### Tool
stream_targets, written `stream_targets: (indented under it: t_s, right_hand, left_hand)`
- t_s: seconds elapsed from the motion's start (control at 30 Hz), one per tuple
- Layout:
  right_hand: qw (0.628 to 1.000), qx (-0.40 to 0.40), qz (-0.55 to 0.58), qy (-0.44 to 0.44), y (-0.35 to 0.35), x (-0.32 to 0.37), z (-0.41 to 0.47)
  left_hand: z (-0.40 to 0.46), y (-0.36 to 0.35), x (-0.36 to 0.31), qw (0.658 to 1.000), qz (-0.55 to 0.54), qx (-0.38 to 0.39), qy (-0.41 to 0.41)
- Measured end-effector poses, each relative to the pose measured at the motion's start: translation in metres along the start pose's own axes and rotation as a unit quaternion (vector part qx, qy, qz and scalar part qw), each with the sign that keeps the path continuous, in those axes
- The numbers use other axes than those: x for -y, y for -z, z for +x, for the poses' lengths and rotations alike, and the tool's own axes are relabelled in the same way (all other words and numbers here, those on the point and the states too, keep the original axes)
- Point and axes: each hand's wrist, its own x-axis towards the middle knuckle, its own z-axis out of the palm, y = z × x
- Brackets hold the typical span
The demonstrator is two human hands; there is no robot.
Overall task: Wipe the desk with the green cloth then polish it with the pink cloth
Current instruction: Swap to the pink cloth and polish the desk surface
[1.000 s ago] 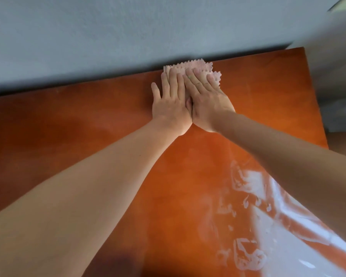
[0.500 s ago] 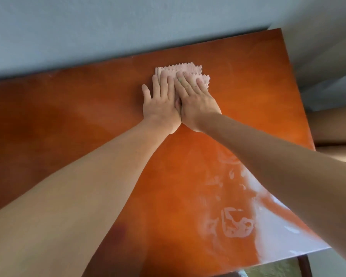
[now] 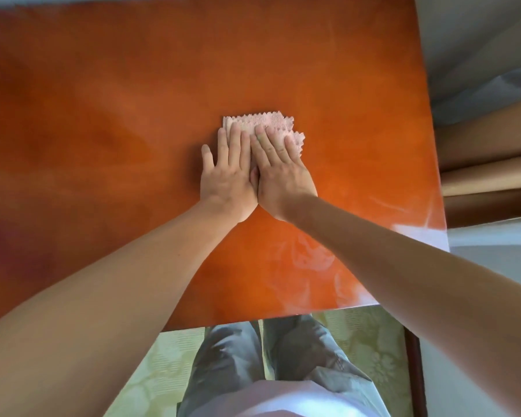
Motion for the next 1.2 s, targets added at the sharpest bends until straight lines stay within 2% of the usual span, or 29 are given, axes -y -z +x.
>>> stream_targets:
  t_s: [0.53,0.83,1.03,1.2]
  right_hand:
    - [1.000,0.001,0.017,0.012,-0.060,0.042,-0.122]
    - [0.999,-0.016,0.034,0.003,-0.076,0.065,-0.156]
    - [0.997,-0.052,0.050,0.007,-0.081,0.059,-0.165]
    - [0.998,-0.045,0.047,0.011,-0.083,0.047,-0.176]
  left_hand:
    - [-0.127,-0.068,-0.021,0.999,-0.035,-0.010,-0.006]
    - [-0.162,-0.090,-0.018,0.998,-0.055,-0.020,-0.023]
    - [-0.166,-0.092,-0.026,0.998,-0.056,-0.022,-0.025]
    - [-0.170,-0.087,-0.040,0.998,-0.061,-0.015,-0.031]
